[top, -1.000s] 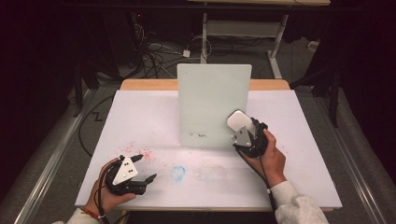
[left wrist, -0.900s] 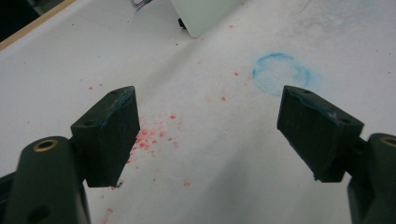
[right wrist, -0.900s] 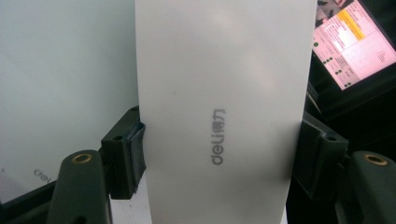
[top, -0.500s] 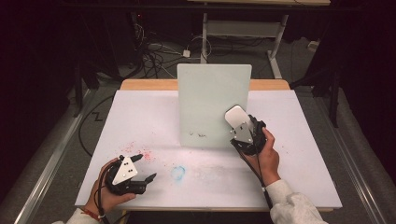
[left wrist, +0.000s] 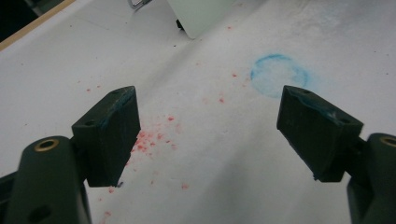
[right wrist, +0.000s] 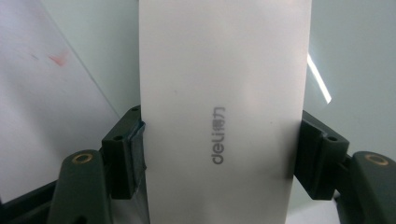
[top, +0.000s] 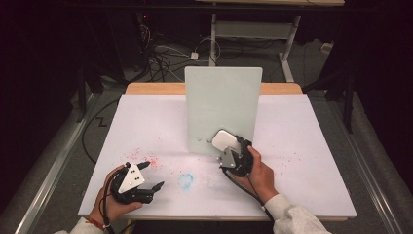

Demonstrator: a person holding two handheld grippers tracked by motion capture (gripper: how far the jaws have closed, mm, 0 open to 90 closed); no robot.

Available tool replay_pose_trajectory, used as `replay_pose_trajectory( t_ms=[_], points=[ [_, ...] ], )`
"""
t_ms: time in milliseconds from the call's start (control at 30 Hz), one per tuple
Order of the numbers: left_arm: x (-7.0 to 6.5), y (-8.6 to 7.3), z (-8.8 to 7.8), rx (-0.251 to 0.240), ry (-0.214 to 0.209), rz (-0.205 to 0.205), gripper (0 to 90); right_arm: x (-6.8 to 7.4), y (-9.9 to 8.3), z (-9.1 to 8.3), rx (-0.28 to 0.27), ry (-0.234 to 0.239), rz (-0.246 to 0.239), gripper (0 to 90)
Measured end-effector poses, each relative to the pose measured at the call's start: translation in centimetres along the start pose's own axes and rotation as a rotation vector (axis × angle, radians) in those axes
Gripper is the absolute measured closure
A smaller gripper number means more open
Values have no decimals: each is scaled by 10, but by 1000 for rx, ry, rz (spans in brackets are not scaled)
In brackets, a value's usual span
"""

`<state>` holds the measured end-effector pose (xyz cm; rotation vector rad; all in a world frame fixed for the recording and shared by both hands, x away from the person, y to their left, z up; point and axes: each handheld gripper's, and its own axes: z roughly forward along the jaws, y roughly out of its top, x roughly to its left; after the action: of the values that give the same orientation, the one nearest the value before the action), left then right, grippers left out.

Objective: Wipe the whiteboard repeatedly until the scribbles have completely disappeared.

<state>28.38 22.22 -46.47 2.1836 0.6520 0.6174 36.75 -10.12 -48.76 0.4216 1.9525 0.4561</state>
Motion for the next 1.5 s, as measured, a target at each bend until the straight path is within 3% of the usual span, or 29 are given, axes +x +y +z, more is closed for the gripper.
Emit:
replay_pose_trajectory(
  t_ms=[300,667,800,1000,1333,1500],
  points=[
    [0,0,0,1,0,1,205,30,35,7,-36,-4,-159,309],
    [1,-1,-2,-5,0,-3,205,55,70,15,-71,-6,-259,310],
    [1,-2,-3,-4,3,-8,205,52,64,14,-63,-4,-274,310],
    [1,-4,-6,-2,15,-15,206,38,42,9,-32,0,-294,311],
    [0,-4,-8,-1,23,-17,205,9,2,1,29,-17,-234,311],
    [0,-4,-7,-1,19,-15,205,7,-1,0,40,-24,-218,310]
  ],
)
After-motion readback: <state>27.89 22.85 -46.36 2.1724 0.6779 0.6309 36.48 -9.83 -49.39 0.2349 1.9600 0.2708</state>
